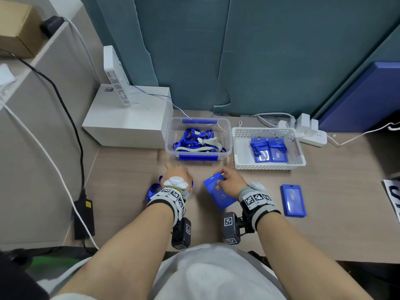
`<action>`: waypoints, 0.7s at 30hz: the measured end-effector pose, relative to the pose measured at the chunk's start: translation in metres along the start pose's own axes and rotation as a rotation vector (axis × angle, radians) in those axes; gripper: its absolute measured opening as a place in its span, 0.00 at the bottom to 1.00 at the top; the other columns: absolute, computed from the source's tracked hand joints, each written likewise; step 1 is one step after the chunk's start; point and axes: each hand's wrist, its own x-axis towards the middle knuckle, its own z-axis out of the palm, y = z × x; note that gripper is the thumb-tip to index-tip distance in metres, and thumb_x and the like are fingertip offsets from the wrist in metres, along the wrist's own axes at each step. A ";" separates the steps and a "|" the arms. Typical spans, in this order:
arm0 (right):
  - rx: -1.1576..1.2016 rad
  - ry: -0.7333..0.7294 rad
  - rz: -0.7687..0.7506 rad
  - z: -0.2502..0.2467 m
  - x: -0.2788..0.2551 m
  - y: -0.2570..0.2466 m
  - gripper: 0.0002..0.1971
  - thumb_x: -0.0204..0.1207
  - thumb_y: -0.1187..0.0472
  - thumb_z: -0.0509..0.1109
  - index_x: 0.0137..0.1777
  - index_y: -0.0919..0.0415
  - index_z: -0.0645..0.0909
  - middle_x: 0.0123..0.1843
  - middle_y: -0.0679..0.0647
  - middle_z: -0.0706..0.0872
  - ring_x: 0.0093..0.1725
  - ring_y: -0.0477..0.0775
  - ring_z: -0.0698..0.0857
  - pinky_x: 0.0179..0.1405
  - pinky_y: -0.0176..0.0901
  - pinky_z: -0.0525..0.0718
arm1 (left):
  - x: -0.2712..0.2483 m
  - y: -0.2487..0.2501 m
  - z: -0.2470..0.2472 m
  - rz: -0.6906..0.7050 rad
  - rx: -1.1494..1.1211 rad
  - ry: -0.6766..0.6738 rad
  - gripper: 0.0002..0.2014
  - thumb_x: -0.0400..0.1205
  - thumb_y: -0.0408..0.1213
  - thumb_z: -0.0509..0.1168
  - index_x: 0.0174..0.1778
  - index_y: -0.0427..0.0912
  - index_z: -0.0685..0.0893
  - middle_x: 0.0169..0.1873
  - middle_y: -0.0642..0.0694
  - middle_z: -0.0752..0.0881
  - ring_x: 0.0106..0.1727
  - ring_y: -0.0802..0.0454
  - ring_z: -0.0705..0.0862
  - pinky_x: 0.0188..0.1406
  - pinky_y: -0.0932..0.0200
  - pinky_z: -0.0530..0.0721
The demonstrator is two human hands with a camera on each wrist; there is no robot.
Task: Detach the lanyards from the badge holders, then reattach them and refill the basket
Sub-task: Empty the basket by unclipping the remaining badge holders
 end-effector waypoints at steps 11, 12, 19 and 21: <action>0.248 0.252 0.007 -0.076 -0.025 0.062 0.13 0.76 0.74 0.71 0.48 0.53 0.82 0.47 0.56 0.91 0.46 0.56 0.89 0.57 0.52 0.86 | -0.026 0.119 0.046 0.120 -0.936 -0.389 0.03 0.84 0.25 0.68 0.52 0.34 0.83 0.33 0.41 0.86 0.21 0.62 0.85 0.20 0.71 0.79; 0.268 0.272 0.006 -0.086 -0.028 0.069 0.12 0.75 0.74 0.72 0.48 0.54 0.82 0.46 0.56 0.91 0.46 0.56 0.89 0.56 0.52 0.87 | -0.027 0.132 0.052 0.139 -0.924 -0.401 0.03 0.84 0.24 0.68 0.49 0.36 0.83 0.33 0.39 0.86 0.20 0.62 0.84 0.20 0.71 0.79; 0.366 0.386 0.164 -0.161 -0.048 0.136 0.11 0.75 0.69 0.76 0.48 0.51 0.85 0.42 0.60 0.91 0.39 0.57 0.87 0.45 0.51 0.86 | -0.032 0.221 0.100 0.186 -0.863 -0.364 0.09 0.83 0.25 0.69 0.41 0.43 0.87 0.26 0.49 0.86 0.25 0.55 0.84 0.25 0.69 0.80; 0.354 0.409 0.234 -0.177 -0.051 0.156 0.10 0.74 0.68 0.75 0.46 0.50 0.86 0.38 0.55 0.89 0.38 0.56 0.85 0.44 0.50 0.83 | -0.032 0.238 0.112 0.196 -0.828 -0.360 0.05 0.82 0.26 0.69 0.45 0.40 0.89 0.26 0.48 0.86 0.26 0.52 0.83 0.30 0.65 0.81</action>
